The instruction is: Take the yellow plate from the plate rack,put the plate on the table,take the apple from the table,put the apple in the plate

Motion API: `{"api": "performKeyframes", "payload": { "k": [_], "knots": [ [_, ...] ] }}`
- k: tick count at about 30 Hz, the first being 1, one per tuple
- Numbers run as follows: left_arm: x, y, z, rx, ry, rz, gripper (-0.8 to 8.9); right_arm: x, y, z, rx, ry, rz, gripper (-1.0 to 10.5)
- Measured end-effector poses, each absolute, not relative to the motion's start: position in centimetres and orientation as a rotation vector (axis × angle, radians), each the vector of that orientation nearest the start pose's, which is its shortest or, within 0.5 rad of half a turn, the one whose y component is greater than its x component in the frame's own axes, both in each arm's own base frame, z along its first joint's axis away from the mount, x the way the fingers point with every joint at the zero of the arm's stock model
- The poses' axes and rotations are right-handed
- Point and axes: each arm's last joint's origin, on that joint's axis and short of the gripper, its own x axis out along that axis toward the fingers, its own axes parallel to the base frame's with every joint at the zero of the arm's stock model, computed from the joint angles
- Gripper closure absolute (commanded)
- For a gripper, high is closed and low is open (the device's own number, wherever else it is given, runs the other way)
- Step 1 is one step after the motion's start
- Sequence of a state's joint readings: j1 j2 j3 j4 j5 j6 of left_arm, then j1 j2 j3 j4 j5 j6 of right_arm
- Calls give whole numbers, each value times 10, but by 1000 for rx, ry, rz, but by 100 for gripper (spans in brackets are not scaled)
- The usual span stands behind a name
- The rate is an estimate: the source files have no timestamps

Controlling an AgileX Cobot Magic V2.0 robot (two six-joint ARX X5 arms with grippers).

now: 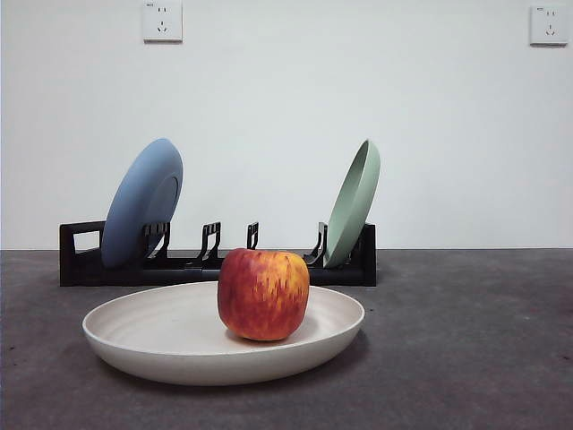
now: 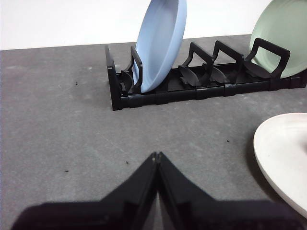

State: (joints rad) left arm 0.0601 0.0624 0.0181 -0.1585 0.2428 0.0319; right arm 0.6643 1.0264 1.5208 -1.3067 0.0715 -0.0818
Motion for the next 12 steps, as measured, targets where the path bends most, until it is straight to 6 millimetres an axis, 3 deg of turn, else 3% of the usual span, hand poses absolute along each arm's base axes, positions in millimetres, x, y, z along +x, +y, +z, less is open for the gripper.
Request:
{"api": "performKeyframes", "payload": {
  "k": [3,5,8,12],
  "knots": [
    [98,-1,150,1,200,-185,816,91,53,456,-198,422,581,945],
    [98,-1,150,1,201,-185,816,73,33,460,-128,253,538,945],
    [98,-1,150,1,201,-186,816,46,13,439,-133,116,354,945],
    [98,-1,150,1,201,-185,816,42,9,399,-166,32,265,945]
  ]
}}
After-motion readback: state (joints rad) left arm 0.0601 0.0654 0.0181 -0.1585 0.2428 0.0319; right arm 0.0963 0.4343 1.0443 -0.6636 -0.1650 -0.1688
